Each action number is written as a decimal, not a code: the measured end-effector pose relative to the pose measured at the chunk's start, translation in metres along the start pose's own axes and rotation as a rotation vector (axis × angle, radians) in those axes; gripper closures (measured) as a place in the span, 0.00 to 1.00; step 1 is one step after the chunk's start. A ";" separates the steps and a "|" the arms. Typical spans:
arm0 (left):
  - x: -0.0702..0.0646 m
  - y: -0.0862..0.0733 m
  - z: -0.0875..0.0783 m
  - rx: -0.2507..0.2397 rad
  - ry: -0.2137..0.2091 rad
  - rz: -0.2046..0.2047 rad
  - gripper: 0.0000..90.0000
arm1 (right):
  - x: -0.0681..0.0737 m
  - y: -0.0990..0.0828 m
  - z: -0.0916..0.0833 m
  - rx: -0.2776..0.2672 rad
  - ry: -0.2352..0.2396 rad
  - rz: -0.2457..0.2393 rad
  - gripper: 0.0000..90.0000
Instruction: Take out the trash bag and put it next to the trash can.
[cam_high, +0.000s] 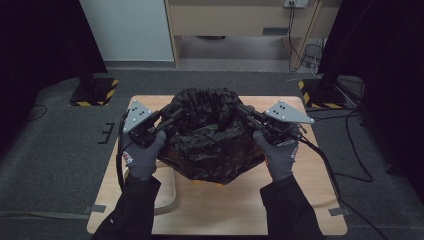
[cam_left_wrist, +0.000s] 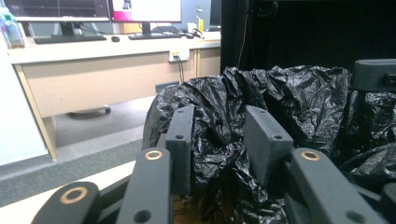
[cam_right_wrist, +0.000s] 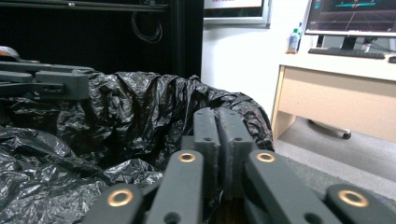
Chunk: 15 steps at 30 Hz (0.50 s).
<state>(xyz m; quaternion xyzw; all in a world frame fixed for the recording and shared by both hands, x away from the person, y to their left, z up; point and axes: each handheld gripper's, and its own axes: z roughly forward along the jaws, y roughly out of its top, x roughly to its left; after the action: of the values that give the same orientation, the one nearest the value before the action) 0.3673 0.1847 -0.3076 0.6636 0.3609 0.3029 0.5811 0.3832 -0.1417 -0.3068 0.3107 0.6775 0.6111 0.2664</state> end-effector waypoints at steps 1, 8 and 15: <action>0.000 0.001 -0.001 -0.004 0.001 0.005 0.72 | 0.000 0.000 0.000 -0.005 -0.003 -0.005 1.00; 0.000 0.006 -0.004 -0.026 -0.016 0.023 0.86 | -0.004 0.004 -0.006 -0.050 0.009 -0.003 1.00; -0.002 0.006 -0.003 -0.025 -0.011 0.041 0.88 | -0.007 0.006 -0.009 -0.064 0.011 0.016 0.86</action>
<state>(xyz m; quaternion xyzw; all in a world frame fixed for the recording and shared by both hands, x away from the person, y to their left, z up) 0.3642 0.1847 -0.3013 0.6654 0.3400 0.3155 0.5849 0.3818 -0.1524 -0.2997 0.3041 0.6566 0.6361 0.2677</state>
